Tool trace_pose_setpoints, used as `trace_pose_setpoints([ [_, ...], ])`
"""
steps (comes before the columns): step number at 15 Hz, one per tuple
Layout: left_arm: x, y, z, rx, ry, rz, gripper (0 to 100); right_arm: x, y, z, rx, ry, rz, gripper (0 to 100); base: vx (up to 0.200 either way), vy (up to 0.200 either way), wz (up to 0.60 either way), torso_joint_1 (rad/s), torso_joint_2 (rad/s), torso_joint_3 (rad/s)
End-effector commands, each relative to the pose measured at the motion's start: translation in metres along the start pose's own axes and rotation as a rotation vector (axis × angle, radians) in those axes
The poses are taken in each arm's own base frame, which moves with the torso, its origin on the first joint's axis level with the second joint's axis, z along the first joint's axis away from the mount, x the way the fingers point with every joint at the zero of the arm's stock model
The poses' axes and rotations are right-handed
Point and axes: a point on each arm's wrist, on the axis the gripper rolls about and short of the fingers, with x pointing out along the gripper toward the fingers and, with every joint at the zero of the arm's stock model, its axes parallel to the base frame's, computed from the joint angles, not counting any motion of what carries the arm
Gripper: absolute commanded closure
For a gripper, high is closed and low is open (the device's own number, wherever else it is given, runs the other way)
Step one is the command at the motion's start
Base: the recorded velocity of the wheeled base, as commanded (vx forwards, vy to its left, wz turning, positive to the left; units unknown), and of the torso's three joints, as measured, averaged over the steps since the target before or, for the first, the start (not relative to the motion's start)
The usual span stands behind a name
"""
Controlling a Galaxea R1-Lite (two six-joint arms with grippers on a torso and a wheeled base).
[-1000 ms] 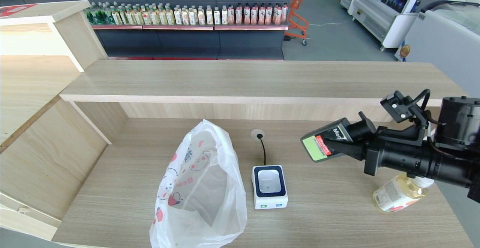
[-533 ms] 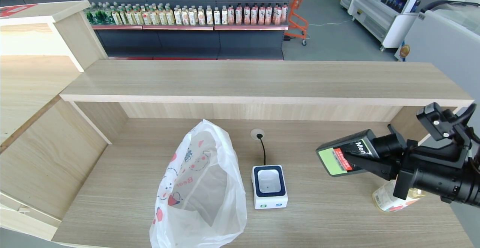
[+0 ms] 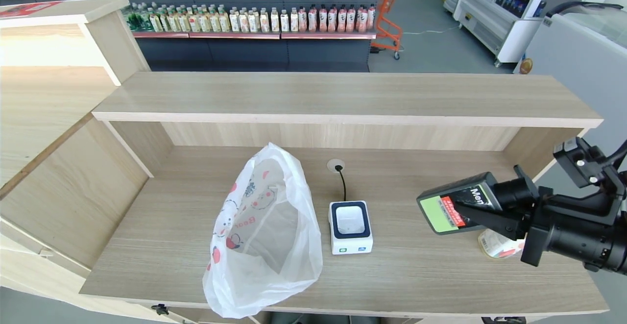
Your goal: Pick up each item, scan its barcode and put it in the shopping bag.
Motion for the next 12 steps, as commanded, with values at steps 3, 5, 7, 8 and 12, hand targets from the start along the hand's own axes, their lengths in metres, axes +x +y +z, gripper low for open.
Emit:
trace_pose_setpoints([
  [3,0.000,0.000,0.000,0.002,0.000,0.000,0,0.000,0.001,0.003,0.083,-0.012,0.006,100,0.000,0.200,0.00,0.006,0.00,0.004],
  [5,0.000,0.000,0.000,0.004,0.000,0.000,0,0.002,0.001,0.007,0.115,-0.020,0.013,100,0.000,0.200,0.00,0.024,0.01,-0.002],
  [7,0.000,0.000,0.000,-0.001,0.000,0.000,0,0.007,-0.002,0.006,0.122,-0.008,0.017,100,0.000,0.200,0.00,-0.007,0.00,0.005],
  [8,0.000,0.000,0.000,-0.001,0.000,0.000,0,0.011,-0.003,0.005,0.129,0.001,0.023,100,0.000,0.000,0.00,0.000,0.00,0.000],
  [12,0.000,0.000,0.000,-0.002,0.000,0.000,0,0.034,0.014,-0.004,0.242,0.117,0.132,100,0.000,0.000,0.00,0.000,0.00,0.000],
])
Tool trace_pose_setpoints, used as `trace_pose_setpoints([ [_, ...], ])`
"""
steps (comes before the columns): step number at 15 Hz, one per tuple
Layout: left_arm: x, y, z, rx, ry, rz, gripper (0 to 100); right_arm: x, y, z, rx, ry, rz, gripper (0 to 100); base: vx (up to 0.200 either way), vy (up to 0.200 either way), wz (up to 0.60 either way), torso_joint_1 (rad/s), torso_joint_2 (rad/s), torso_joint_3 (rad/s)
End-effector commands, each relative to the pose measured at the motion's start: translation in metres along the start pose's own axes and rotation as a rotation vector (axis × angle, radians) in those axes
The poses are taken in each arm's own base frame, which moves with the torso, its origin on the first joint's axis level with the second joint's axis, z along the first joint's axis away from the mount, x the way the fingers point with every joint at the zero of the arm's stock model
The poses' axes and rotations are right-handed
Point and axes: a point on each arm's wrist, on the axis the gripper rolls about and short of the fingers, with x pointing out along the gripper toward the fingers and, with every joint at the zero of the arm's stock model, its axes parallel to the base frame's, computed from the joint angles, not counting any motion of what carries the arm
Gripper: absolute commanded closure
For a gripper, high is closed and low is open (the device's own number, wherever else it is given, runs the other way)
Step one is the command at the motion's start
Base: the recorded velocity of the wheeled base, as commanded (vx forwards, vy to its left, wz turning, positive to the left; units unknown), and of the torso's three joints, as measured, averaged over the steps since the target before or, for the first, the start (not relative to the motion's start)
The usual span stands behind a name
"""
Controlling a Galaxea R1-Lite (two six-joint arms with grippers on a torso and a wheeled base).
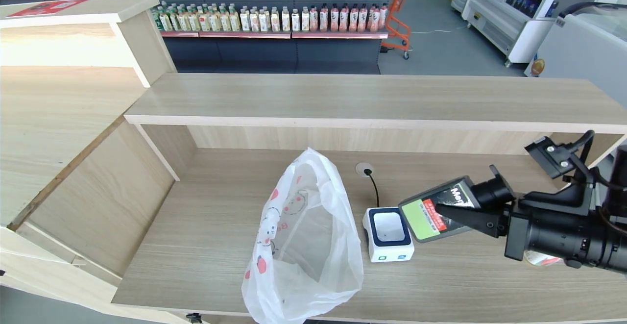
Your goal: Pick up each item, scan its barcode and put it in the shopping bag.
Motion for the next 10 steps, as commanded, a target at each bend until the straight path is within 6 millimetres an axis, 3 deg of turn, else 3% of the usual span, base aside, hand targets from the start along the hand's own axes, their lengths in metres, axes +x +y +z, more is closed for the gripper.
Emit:
trace_pose_setpoints([
  [1,0.000,0.000,0.000,-0.001,0.000,-0.001,0,0.023,0.000,-0.014,0.037,0.094,0.049,100,0.000,0.000,0.00,0.000,0.00,0.000],
  [5,0.000,0.000,0.000,-0.001,0.000,-0.001,0,0.077,-0.024,-0.040,0.029,0.226,-0.036,100,0.000,0.000,0.00,0.000,0.00,0.000],
  [10,0.000,0.000,0.000,-0.001,0.000,-0.001,0,0.133,-0.036,-0.058,-0.108,0.296,0.028,100,0.000,0.000,0.00,0.000,0.00,0.000],
])
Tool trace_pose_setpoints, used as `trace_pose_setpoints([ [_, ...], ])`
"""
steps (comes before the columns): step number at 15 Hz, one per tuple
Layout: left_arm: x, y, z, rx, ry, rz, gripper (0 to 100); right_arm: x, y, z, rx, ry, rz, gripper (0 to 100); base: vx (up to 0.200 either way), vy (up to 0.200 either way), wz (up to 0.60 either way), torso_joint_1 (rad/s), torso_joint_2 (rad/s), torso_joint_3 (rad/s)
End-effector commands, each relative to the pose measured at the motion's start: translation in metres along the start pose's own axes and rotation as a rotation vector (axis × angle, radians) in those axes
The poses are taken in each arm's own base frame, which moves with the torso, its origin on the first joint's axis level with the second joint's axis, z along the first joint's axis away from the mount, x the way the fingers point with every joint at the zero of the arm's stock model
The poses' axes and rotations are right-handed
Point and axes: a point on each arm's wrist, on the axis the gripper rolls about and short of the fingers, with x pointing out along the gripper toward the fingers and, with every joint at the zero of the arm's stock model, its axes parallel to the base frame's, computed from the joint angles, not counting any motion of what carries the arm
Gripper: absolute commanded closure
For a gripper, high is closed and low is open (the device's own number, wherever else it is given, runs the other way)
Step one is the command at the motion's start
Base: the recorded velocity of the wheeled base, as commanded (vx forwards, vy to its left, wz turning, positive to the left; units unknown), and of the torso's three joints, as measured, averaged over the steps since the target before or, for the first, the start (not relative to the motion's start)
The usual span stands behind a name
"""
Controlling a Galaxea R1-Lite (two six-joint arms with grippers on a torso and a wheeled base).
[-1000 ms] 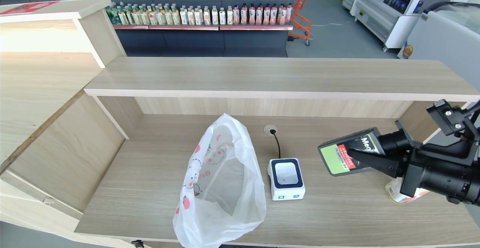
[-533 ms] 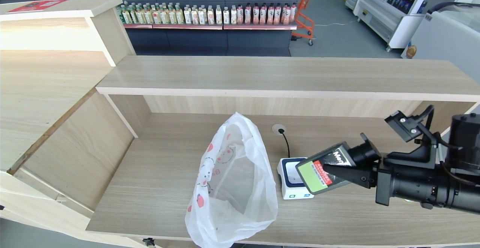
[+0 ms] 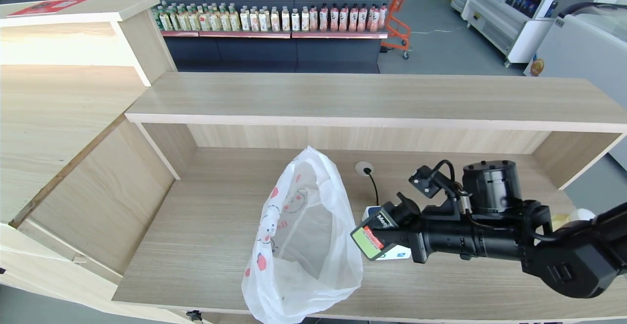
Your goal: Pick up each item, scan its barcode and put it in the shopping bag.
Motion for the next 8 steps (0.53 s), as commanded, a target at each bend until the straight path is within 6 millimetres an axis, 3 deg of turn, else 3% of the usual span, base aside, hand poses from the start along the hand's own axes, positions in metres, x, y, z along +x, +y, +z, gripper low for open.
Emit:
trace_pose_setpoints([
  [1,0.000,0.000,0.000,0.000,0.000,0.000,0,0.035,-0.011,-0.010,-0.029,0.052,0.017,100,0.000,0.000,0.00,0.000,0.00,0.000],
  [8,0.000,0.000,0.000,0.000,0.000,0.000,0,0.103,-0.017,0.005,-0.272,0.003,0.058,100,0.000,0.000,0.00,0.000,0.00,0.000],
])
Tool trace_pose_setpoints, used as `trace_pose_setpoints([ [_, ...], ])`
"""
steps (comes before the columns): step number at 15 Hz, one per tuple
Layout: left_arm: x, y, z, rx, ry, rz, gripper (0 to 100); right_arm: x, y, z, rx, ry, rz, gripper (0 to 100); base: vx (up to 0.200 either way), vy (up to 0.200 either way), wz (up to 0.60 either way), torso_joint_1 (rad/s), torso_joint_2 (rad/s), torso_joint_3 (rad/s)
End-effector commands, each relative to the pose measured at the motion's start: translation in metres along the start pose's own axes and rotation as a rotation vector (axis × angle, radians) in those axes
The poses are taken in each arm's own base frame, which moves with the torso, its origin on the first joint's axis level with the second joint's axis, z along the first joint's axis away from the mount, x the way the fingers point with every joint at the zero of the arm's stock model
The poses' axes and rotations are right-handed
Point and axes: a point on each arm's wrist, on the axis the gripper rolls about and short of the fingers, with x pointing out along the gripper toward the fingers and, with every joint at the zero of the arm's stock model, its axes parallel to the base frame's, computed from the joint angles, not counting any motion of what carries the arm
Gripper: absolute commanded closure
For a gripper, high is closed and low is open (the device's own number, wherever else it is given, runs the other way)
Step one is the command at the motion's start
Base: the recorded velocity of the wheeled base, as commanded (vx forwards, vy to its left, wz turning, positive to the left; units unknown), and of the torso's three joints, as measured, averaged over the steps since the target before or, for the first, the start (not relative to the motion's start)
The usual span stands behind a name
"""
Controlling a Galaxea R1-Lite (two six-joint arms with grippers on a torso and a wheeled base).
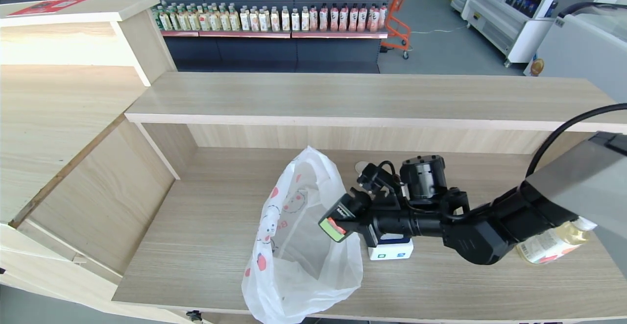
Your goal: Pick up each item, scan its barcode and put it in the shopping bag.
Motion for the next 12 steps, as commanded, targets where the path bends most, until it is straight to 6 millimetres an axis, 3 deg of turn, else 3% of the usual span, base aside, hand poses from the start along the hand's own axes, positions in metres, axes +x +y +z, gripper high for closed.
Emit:
trace_pose_setpoints([
  [1,0.000,0.000,0.000,0.000,0.000,0.001,0,0.021,-0.005,-0.014,-0.014,0.031,0.000,100,0.000,0.000,0.00,0.000,0.00,0.000],
  [8,0.000,0.000,0.000,0.000,0.000,0.001,0,0.047,-0.008,-0.034,-0.169,0.012,0.001,100,0.000,0.000,0.00,0.000,0.00,0.000],
  [12,0.000,0.000,0.000,0.000,0.000,0.001,0,0.061,-0.009,-0.035,-0.224,-0.007,0.004,100,0.000,0.000,0.00,0.000,0.00,0.000],
])
